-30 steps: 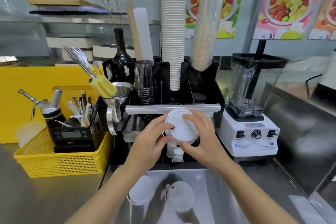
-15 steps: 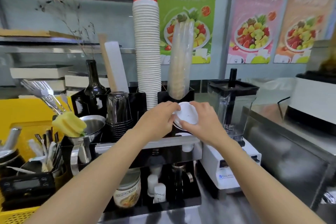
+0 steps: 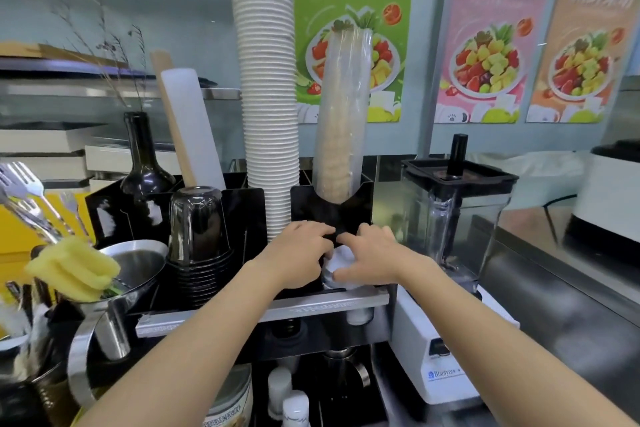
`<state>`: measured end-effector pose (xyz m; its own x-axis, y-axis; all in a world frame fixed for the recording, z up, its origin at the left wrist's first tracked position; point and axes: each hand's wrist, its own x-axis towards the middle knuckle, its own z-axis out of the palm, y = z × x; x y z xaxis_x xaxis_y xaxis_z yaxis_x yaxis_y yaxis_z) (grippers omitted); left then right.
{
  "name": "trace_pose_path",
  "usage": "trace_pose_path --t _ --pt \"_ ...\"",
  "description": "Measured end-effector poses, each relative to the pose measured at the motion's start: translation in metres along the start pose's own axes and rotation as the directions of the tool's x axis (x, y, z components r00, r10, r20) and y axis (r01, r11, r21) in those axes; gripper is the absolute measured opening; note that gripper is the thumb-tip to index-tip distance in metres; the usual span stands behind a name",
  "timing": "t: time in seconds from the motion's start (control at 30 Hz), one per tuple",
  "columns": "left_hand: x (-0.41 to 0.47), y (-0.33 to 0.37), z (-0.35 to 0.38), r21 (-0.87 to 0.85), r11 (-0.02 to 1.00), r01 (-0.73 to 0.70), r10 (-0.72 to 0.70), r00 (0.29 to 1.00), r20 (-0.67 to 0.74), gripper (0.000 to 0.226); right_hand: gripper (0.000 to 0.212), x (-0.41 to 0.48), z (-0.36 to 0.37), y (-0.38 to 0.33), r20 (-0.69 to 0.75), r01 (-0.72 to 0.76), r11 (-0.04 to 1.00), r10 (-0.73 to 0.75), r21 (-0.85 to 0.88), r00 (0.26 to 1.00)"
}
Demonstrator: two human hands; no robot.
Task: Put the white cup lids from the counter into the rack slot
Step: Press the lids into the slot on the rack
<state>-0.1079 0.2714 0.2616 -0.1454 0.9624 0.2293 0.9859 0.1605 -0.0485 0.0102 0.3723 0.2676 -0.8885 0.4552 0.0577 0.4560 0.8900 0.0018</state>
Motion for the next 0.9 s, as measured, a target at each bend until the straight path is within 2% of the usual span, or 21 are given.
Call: trace_pose_path --t 0.13,0.27,0.43,0.57,0.67,0.8,0.9 --pt "0.005 0.000 0.007 0.031 0.999 0.028 -0.031 0.993 0.113 0.042 0.057 0.010 0.006 -0.001 0.100 0.019 0.989 -0.004 -0.144 0.995" --pt "0.014 0.008 0.007 0.071 0.997 0.017 -0.029 0.986 0.166 0.035 0.038 0.025 0.007 -0.004 0.318 0.053 0.976 0.018 -0.213 0.948" --pt "0.015 0.004 0.011 0.019 1.000 0.015 -0.017 0.998 0.068 0.032 0.049 0.033 -0.001 -0.005 0.469 0.022 0.998 0.012 -0.066 0.883" --pt "0.014 -0.002 0.016 0.002 1.000 0.001 -0.001 1.000 -0.013 0.028 0.069 0.036 -0.010 -0.011 0.575 0.062 0.996 -0.013 -0.065 0.818" --pt "0.012 -0.003 0.021 -0.008 1.000 -0.023 0.023 1.000 -0.016 0.030 0.066 0.037 -0.012 -0.015 0.604 0.121 0.982 -0.009 -0.146 0.797" --pt "0.008 -0.004 0.023 -0.077 0.996 -0.044 0.039 0.997 -0.064 0.030 0.075 0.037 -0.011 -0.015 0.591 0.159 0.965 -0.004 -0.210 0.807" --pt "0.006 -0.005 0.026 -0.071 0.996 -0.061 0.049 0.987 -0.153 0.031 0.064 0.039 -0.010 -0.012 0.558 0.146 0.974 -0.026 -0.172 0.830"
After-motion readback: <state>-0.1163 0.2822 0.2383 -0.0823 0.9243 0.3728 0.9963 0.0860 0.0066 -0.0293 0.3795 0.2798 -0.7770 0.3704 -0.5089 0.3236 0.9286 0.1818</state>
